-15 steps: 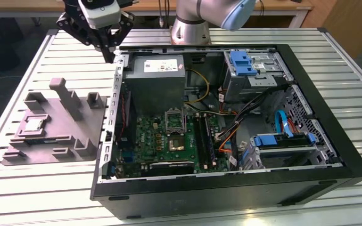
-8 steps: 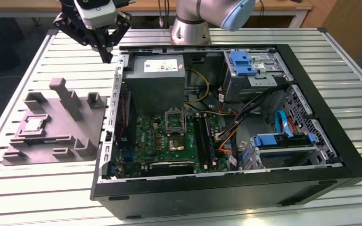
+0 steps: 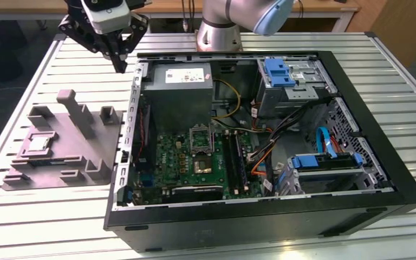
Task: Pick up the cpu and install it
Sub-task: 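Reach for the cpu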
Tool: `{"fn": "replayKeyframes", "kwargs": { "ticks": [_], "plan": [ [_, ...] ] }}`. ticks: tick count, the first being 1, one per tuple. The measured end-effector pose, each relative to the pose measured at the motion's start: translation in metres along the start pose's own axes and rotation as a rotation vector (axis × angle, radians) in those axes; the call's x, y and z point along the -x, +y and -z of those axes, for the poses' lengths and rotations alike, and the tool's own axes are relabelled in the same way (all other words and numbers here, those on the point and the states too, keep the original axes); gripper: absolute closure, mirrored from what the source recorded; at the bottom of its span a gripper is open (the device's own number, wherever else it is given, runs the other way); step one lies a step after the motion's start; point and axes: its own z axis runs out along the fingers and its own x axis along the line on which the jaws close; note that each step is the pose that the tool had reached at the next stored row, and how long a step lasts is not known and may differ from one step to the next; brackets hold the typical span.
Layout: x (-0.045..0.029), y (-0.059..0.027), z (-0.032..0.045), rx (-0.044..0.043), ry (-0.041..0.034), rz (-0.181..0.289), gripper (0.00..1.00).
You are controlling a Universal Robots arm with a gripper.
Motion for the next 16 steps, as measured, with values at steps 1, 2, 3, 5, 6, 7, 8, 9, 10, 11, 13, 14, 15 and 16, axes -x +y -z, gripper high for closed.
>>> {"fn": "replayKeyframes", "kwargs": {
  "ticks": [1, 2, 3, 5, 6, 7, 8, 9, 10, 11, 13, 14, 15, 16],
  "plan": [
    [-0.0006, 0.0, 0.0, 0.0, 0.0, 0.0, 0.89],
    [-0.0012, -0.0001, -0.0001, 0.0001, -0.0001, 0.0, 0.89],
    [-0.0017, -0.0001, -0.0002, 0.0001, -0.0001, 0.0, 0.89],
    [-0.0025, -0.0002, -0.0002, 0.0, 0.0, 0.0, 0.89],
    [-0.0029, -0.0002, -0.0003, 0.0, 0.0, 0.0, 0.89],
    [-0.0032, -0.0002, -0.0003, 0.0, 0.0001, 0.0, 0.89],
    [-0.0035, -0.0003, -0.0004, 0.0001, 0.0, 0.0, 0.89],
    [-0.0039, -0.0003, -0.0004, 0.0001, 0.0001, 0.0, 0.89],
    [-0.0041, -0.0003, -0.0005, 0.0, 0.0002, 0.0, 0.89],
    [-0.0043, -0.0003, -0.0005, 0.0, 0.0003, 0.0, 0.89],
    [-0.0049, -0.0004, -0.0006, 0.0, 0.0004, 0.0, 0.89],
    [-0.0051, -0.0004, -0.0007, 0.0, 0.0004, 0.0, 0.89],
    [-0.0054, -0.0004, -0.0008, 0.0, 0.0004, 0.0, 0.89],
    [-0.0058, -0.0005, -0.0008, 0.0, 0.0005, 0.0, 0.89]
  ]
}}
